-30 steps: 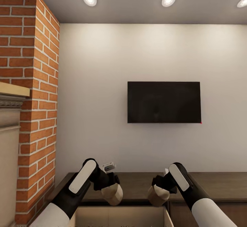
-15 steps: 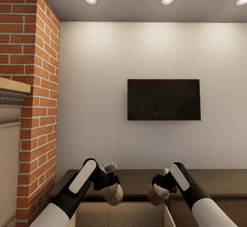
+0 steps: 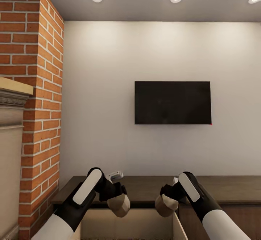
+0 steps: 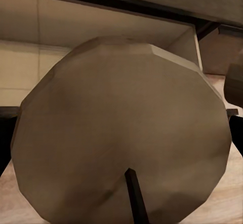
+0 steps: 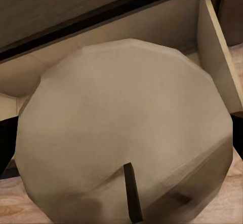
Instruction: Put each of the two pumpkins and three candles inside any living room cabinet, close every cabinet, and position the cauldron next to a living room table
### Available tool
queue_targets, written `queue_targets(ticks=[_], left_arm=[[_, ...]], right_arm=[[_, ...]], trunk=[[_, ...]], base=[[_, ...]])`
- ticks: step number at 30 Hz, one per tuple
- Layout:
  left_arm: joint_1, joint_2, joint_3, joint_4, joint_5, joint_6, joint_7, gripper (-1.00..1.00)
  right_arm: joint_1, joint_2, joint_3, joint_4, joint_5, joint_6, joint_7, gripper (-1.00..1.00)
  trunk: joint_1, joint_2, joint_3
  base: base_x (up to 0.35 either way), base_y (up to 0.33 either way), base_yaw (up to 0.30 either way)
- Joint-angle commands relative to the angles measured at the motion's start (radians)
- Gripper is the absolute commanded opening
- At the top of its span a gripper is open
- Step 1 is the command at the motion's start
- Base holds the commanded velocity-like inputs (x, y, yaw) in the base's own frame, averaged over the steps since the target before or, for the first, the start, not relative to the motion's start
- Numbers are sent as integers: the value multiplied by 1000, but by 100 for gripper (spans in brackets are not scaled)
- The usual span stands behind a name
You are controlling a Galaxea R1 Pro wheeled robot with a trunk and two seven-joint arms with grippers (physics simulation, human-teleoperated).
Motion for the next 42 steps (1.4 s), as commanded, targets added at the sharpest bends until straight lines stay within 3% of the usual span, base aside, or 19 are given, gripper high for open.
queue_targets(ticks=[1,5,10,13,17,24,42], left_arm=[[-1,0,0,-1,9,0,10,-100],[-1,1,-2,-1,0,-2,12,-100],[-1,0,1,0,-93,-7,16,-100],[-1,1,1,0,-109,-9,17,-100],[-1,1,1,1,-114,-9,18,-100],[-1,1,0,2,-116,-9,18,-100],[-1,1,0,2,-116,-9,18,-100]], right_arm=[[-1,-1,4,-1,-11,-1,-10,-100],[-1,-2,4,-1,-11,-2,-11,-100],[-1,-2,4,1,-10,-3,-21,-100],[-1,-1,4,5,-8,-3,-33,-100],[-1,0,3,14,14,-11,-75,-100],[-1,3,3,16,31,-26,-83,-100],[-1,3,0,-1,26,-26,-71,-100]], trunk=[[4,-8,-5],[19,-36,-17],[38,-71,-33],[50,-92,-42],[65,-120,-55],[92,-169,-77],[100,-174,-160]], base=[[0,0,0],[0,0,0],[0,0,0],[0,0,0],[0,0,0],[0,0,0],[0,0,74]])
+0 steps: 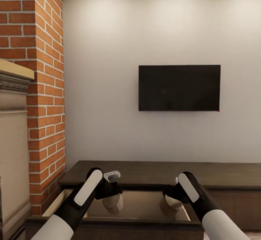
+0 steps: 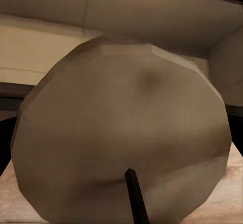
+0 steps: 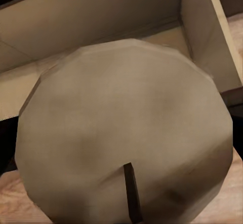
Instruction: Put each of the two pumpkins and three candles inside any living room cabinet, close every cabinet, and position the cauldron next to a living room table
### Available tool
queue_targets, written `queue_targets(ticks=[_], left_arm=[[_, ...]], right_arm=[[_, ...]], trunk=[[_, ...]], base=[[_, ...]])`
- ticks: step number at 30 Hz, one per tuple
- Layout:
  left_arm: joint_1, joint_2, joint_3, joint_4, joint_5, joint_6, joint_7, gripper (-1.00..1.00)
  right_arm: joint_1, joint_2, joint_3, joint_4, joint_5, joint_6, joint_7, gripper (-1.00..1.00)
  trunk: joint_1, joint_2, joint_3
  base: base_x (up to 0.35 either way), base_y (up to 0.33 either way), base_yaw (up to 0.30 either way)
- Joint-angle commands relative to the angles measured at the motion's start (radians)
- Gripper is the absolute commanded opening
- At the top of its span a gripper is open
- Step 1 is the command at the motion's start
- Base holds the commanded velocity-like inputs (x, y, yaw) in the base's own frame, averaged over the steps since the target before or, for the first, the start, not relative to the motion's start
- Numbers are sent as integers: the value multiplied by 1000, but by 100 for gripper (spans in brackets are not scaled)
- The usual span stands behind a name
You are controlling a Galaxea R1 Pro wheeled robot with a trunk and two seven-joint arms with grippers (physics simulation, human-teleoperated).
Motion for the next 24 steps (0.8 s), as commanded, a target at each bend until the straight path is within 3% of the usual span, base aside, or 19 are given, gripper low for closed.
queue_targets(ticks=[1,12,24], left_arm=[[-1,0,-1,-1,10,0,10,-100],[-1,-2,-3,-8,12,0,4,-100],[-1,-1,-5,-13,13,0,1,-100]], right_arm=[[-1,-1,4,-2,-11,0,-10,-100],[-1,-1,3,-1,-9,0,-10,-100],[-1,-3,-2,-1,-12,-1,-9,-100]], trunk=[[0,-1,-7],[1,-1,-25],[1,-1,-25]], base=[[0,0,123],[0,0,108],[0,0,-35]])
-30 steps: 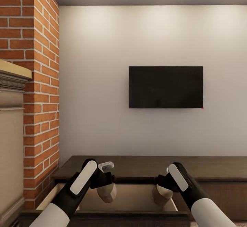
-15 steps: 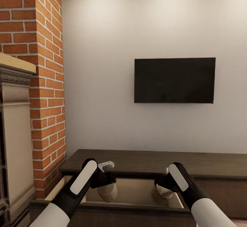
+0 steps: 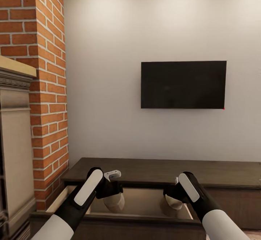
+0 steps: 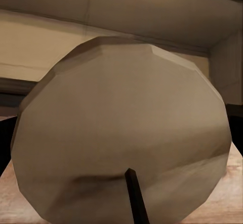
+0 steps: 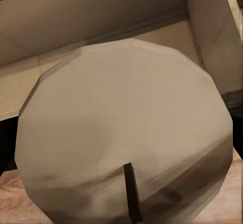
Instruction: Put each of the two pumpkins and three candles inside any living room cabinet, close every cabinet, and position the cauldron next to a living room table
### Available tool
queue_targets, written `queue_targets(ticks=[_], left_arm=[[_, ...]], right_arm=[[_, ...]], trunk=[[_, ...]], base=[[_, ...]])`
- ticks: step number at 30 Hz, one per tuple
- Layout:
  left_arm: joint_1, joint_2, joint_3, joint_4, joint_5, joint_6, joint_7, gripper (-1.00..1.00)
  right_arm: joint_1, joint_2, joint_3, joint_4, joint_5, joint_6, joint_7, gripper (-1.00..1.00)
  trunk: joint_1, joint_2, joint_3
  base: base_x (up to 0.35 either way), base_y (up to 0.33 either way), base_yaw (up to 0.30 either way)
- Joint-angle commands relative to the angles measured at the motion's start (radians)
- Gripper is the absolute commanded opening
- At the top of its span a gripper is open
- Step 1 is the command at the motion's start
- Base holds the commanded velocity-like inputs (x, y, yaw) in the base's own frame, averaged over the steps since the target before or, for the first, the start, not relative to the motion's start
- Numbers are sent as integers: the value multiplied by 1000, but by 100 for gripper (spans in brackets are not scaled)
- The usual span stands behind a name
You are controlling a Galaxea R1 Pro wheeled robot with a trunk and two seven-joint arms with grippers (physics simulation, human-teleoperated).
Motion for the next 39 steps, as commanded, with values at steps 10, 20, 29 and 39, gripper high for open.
queue_targets(ticks=[10,20,29,39], left_arm=[[-1,0,-2,-4,8,2,10,-100],[-1,1,-3,-5,7,3,10,-100],[-1,0,-4,-6,7,3,10,-100],[-1,0,-5,-7,7,3,10,-100]], right_arm=[[-1,-1,5,-1,-11,1,-10,-100],[-1,-1,5,-1,-11,1,-9,-100],[-1,-1,4,0,-11,1,-9,-100],[-1,0,6,-1,-12,-1,-11,-100]], trunk=[[0,-1,-1],[0,-1,-1],[0,-1,-1],[0,-1,0]], base=[[101,-34,-41],[39,-3,-92],[59,0,-31],[38,0,-42]])
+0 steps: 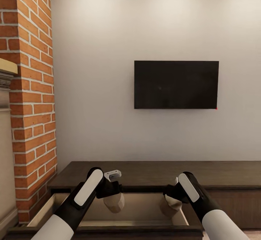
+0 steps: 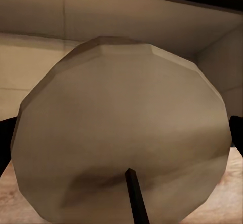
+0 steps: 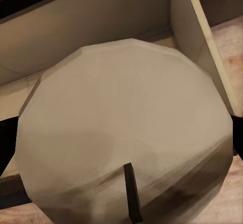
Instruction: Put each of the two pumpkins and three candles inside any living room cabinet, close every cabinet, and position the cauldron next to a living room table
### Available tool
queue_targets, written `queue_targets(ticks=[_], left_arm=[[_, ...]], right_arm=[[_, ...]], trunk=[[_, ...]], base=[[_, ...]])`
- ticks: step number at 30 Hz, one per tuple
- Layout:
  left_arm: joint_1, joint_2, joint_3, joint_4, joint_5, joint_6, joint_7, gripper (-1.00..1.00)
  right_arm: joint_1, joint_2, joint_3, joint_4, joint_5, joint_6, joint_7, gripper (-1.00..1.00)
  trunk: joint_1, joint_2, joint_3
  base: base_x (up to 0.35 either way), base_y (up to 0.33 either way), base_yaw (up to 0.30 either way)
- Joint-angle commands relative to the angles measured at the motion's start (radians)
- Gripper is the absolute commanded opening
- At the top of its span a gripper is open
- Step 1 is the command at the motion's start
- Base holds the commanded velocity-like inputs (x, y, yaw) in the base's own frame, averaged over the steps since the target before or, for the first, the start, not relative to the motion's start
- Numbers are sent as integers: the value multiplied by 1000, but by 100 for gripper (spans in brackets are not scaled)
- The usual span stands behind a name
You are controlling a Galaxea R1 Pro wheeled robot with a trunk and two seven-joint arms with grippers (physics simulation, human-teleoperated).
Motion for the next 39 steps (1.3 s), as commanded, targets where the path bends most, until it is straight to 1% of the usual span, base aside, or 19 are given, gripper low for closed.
queue_targets(ticks=[1,6,10,18,23,34,39], left_arm=[[-1,0,0,-1,9,1,10,-100],[-1,0,0,-1,9,1,10,-100],[-1,0,0,0,9,1,10,-100],[-1,0,0,0,9,1,10,-100],[-1,0,0,0,9,1,10,-100],[-1,0,0,0,9,1,10,-100],[-1,0,0,0,9,1,10,-100]], right_arm=[[-1,-1,5,-1,-11,1,-10,-100],[-1,-1,7,-1,-6,-3,-10,-100],[-1,-1,10,0,-2,-38,-10,-100],[-1,-1,11,3,-1,-60,-10,-100],[-1,-1,14,12,-1,-108,-9,-100],[-1,-1,14,13,0,-120,-9,-100],[-1,-1,14,13,0,-120,-9,-100]], trunk=[[0,-1,-1],[0,-1,-1],[0,-1,-1],[0,-1,-1],[0,-1,-1],[0,-1,-1],[2,-2,-21]], base=[[52,0,-2],[140,0,-1],[31,0,0],[3,0,0],[0,0,0],[0,0,0],[0,0,0]])
